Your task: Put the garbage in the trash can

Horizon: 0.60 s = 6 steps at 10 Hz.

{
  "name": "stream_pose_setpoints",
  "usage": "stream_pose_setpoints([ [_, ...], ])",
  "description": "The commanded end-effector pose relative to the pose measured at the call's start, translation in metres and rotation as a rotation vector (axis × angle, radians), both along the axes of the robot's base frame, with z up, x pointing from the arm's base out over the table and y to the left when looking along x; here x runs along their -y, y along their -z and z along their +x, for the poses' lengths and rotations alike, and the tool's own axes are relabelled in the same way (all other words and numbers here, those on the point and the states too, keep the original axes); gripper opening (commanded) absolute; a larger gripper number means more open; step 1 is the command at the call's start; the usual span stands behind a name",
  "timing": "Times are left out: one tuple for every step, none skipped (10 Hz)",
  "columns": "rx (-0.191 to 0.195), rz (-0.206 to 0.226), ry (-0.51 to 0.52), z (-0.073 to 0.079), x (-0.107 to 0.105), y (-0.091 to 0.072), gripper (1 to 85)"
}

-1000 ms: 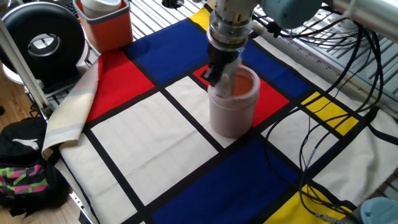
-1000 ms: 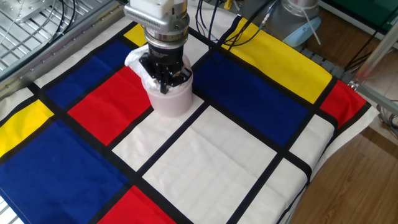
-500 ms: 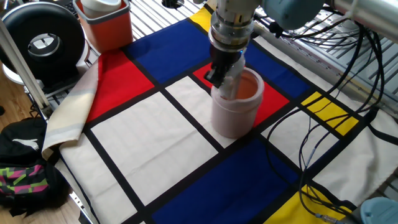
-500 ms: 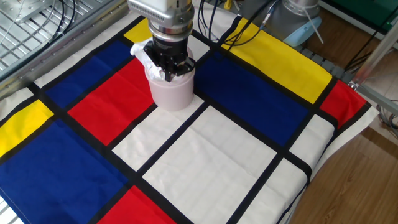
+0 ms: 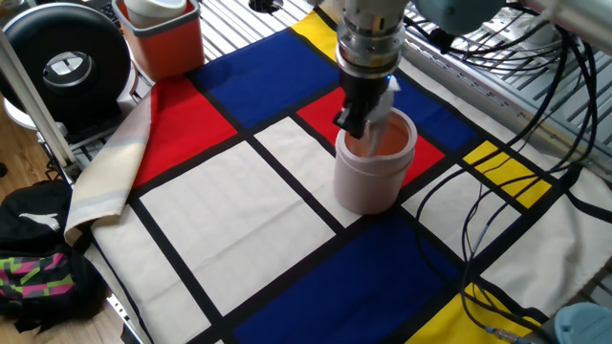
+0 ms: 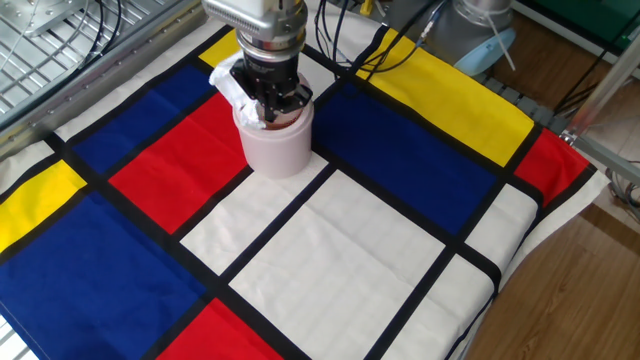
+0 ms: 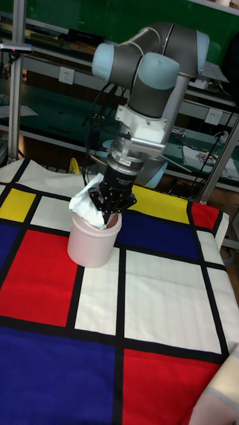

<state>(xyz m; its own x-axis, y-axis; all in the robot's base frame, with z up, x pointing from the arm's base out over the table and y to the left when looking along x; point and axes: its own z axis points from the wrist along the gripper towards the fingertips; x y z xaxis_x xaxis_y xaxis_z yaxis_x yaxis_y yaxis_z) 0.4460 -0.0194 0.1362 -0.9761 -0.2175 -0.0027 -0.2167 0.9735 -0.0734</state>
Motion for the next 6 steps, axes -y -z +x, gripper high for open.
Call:
stream_pose_setpoints([
  [0.001,0.029,-0.014,-0.004,0.004,0.016,1.0],
  [0.002,0.029,-0.005,-0.003,0.001,0.017,1.0],
  [-0.006,0.011,0.009,-0.003,-0.002,0.009,1.0],
  [-0.012,0.012,0.022,-0.002,-0.008,0.001,1.0],
  [-0.012,0.019,0.033,-0.001,-0.016,-0.005,1.0],
  [-0.02,0.012,0.047,-0.001,-0.02,-0.01,1.0],
])
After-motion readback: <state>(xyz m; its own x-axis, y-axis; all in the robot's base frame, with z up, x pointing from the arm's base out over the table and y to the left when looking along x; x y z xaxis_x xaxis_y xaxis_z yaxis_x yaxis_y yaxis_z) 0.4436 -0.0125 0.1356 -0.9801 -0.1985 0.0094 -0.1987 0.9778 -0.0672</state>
